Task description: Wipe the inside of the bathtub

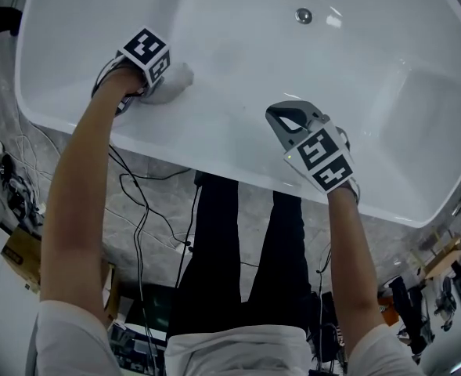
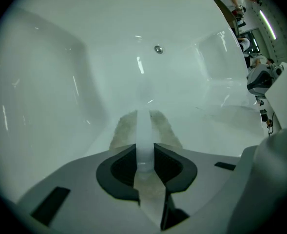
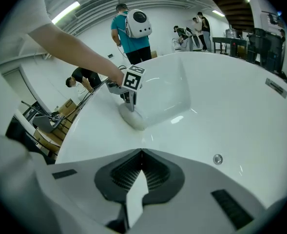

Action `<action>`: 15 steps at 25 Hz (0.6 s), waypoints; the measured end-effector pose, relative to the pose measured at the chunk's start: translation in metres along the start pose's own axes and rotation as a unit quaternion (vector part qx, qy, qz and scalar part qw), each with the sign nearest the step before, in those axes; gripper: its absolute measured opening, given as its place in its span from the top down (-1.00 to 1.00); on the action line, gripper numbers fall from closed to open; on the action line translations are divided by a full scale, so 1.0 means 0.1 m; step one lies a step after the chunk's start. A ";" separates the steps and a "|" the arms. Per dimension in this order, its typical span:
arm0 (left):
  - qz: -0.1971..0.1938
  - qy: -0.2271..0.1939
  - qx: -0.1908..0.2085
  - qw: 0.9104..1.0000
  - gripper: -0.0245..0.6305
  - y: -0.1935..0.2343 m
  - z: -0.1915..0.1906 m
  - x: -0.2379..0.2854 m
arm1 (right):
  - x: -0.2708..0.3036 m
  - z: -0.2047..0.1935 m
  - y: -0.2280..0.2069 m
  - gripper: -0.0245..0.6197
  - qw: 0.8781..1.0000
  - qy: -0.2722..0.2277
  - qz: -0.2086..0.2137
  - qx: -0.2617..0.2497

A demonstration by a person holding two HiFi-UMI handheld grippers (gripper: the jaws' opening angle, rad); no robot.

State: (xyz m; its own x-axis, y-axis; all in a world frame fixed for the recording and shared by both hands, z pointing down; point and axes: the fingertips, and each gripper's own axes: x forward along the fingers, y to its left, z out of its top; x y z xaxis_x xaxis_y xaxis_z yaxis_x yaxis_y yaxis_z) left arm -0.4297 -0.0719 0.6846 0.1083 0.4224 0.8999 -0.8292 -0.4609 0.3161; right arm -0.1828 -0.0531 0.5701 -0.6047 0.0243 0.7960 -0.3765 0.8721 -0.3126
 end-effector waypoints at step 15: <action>0.096 0.066 0.009 0.993 0.65 1.22 -0.53 -0.25 | 0.23 0.23 -0.02 0.86 1.000 -0.003 0.018 -0.018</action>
State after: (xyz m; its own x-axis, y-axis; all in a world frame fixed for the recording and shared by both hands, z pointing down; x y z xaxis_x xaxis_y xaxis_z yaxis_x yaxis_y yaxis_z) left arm -0.5629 -0.0977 0.6846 -0.1244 0.4233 0.8974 -0.8178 -0.5559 0.1488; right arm -0.2117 -0.0658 0.5770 -0.6215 0.0527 0.7817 -0.3293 0.8877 -0.3217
